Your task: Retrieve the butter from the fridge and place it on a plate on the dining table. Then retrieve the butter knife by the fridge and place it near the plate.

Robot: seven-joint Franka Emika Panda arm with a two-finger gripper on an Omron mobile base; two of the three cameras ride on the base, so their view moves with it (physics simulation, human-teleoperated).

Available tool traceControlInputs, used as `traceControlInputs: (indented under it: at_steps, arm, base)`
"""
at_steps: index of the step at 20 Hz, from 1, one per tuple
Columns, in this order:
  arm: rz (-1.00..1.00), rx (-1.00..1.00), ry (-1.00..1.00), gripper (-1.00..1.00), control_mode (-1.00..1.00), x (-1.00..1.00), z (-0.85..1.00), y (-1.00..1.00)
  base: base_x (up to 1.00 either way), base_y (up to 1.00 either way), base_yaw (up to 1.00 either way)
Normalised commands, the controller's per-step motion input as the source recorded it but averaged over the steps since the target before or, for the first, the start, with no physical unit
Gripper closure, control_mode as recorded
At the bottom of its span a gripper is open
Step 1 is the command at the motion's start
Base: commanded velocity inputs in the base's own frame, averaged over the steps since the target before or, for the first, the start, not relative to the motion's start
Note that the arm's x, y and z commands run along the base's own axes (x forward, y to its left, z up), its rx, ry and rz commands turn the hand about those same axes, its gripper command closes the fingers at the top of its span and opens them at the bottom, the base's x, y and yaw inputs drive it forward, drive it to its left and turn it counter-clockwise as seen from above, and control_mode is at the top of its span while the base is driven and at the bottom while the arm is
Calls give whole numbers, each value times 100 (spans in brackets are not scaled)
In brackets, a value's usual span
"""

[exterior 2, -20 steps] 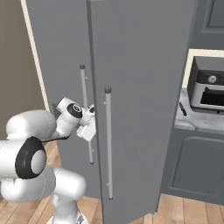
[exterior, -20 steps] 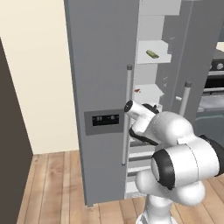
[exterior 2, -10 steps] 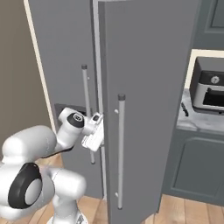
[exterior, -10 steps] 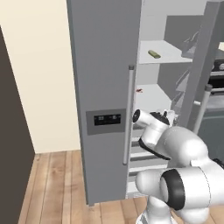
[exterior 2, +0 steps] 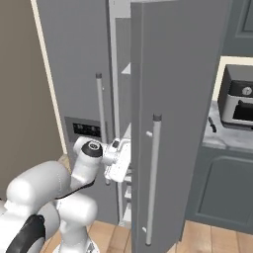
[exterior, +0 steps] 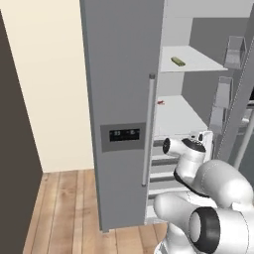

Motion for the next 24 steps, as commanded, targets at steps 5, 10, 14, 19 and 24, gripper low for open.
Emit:
traceControlInputs:
  at_steps: [5,10,14,19,24]
  arm:
    - [-13,0,20,-100,-100,0,16,-100]
    - [-16,1,27,-100,-100,0,12,-100]
    - [-17,2,29,-100,-100,5,8,-100]
    - [-6,14,17,-100,-100,6,8,-89]
    - [5,12,0,-100,-100,-19,18,39]
  base:
    - [0,0,0]
    - [0,0,0]
    - [0,0,0]
    - [0,0,0]
    - [0,0,0]
